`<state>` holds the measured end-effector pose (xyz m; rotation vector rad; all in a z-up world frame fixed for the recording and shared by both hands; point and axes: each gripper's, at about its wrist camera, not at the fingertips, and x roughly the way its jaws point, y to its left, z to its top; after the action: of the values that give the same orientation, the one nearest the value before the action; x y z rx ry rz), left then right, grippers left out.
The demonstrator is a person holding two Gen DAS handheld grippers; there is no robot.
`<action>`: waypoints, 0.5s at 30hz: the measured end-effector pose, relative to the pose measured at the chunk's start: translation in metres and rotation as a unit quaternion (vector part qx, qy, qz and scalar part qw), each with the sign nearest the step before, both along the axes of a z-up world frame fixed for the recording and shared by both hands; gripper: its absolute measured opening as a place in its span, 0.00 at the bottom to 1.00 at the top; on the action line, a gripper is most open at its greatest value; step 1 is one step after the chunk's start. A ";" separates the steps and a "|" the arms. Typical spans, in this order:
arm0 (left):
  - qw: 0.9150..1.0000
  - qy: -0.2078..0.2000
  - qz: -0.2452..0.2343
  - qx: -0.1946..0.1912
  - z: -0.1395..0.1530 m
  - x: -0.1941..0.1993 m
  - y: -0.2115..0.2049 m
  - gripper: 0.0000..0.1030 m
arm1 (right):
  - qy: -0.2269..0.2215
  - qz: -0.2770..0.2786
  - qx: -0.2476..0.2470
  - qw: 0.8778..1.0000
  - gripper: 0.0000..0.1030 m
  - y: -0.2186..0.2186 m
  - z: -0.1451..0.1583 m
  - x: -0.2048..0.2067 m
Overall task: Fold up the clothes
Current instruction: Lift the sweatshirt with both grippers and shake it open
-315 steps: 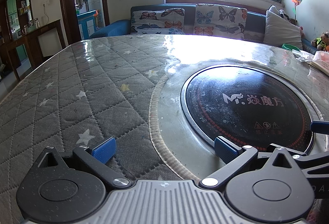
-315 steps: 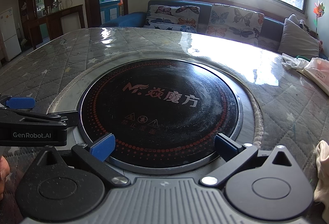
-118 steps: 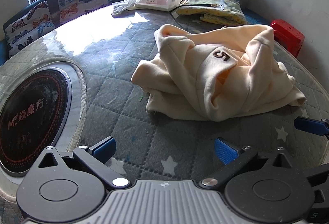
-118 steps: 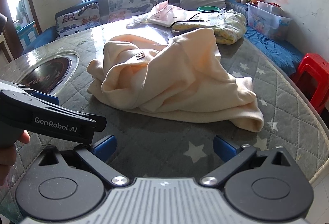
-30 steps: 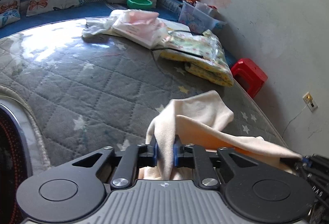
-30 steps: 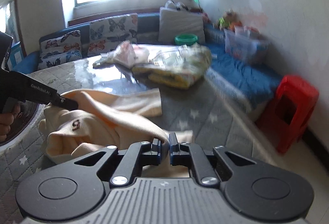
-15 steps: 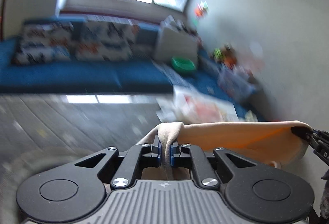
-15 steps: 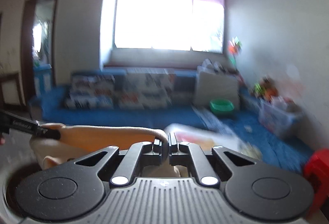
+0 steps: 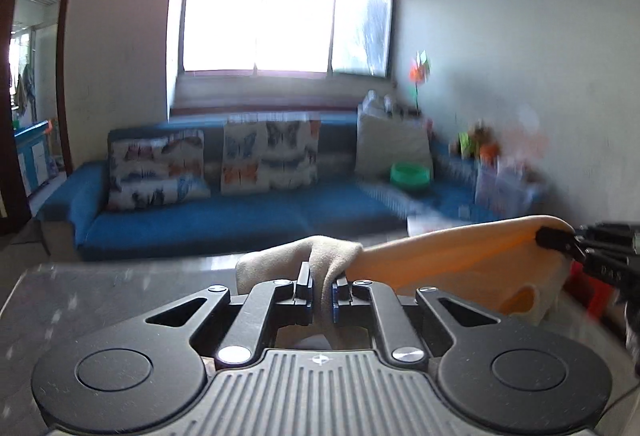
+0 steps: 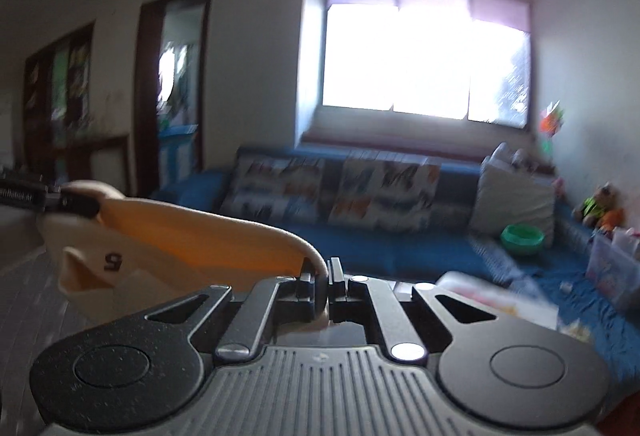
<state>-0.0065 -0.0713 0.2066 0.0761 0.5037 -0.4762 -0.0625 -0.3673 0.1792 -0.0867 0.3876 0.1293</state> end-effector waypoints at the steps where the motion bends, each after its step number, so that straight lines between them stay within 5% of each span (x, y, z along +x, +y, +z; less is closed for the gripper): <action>1: 1.000 0.018 -0.006 0.015 -0.018 -0.012 0.001 0.10 | 0.023 0.007 -0.006 1.000 0.05 0.004 -0.015 -0.007; 7: 0.986 0.140 -0.033 0.080 -0.115 -0.064 0.010 0.12 | 0.198 0.063 -0.042 0.977 0.06 0.027 -0.110 -0.061; 10: 0.980 0.179 -0.030 0.088 -0.142 -0.087 0.020 0.15 | 0.220 0.080 -0.064 0.970 0.11 0.034 -0.118 -0.080; 15: 0.982 0.166 -0.012 0.085 -0.146 -0.098 0.038 0.39 | 0.177 0.116 -0.090 0.973 0.26 0.046 -0.085 -0.097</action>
<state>-0.1047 -0.0330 0.0606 0.1678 0.8719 -0.4719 -0.1593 -0.3215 0.0942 -0.2917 0.7467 0.3437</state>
